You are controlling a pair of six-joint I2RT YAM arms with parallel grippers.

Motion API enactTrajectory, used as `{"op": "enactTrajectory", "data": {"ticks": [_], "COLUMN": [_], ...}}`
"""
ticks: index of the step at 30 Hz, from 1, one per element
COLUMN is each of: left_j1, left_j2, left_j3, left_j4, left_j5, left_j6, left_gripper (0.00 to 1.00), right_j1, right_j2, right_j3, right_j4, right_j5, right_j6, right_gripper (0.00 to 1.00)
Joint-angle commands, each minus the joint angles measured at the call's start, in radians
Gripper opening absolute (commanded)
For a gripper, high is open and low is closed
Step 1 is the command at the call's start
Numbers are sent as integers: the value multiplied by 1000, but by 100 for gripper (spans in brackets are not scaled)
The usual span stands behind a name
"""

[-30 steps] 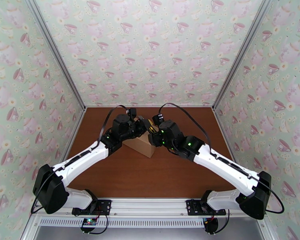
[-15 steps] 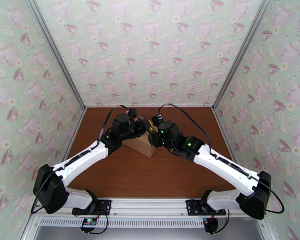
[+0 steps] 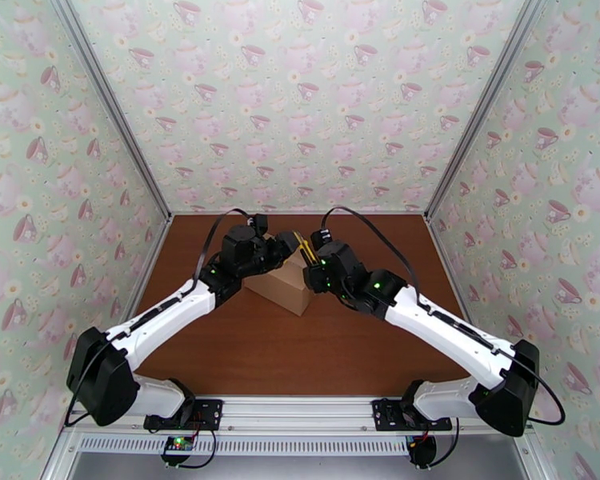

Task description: Unpack the express box

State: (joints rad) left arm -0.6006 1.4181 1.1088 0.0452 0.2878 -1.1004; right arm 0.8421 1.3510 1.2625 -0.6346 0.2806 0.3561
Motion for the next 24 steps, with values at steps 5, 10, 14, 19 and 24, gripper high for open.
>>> {"op": "enactTrajectory", "data": {"ticks": [5, 10, 14, 19, 24], "left_j1": [11, 63, 153, 317, 451], "left_j2": [-69, -158, -232, -278, -230], "left_j3": [4, -74, -104, -163, -191], "left_j4": [-73, -126, -234, -317, -286], "left_j5": [-18, -27, -78, -123, -101], "left_j6": [38, 68, 140, 217, 267], "left_gripper": [53, 54, 54, 55, 55], "right_j1": [-29, -91, -186, -299, -365], "right_j2": [37, 31, 28, 68, 139], "right_j3": [43, 6, -40, -88, -113], "right_j4": [-68, -37, 31, 154, 290], "right_j5": [65, 57, 23, -10, 1], "right_j6": [47, 63, 64, 50, 56], "right_gripper": [0, 0, 0, 0, 0]}}
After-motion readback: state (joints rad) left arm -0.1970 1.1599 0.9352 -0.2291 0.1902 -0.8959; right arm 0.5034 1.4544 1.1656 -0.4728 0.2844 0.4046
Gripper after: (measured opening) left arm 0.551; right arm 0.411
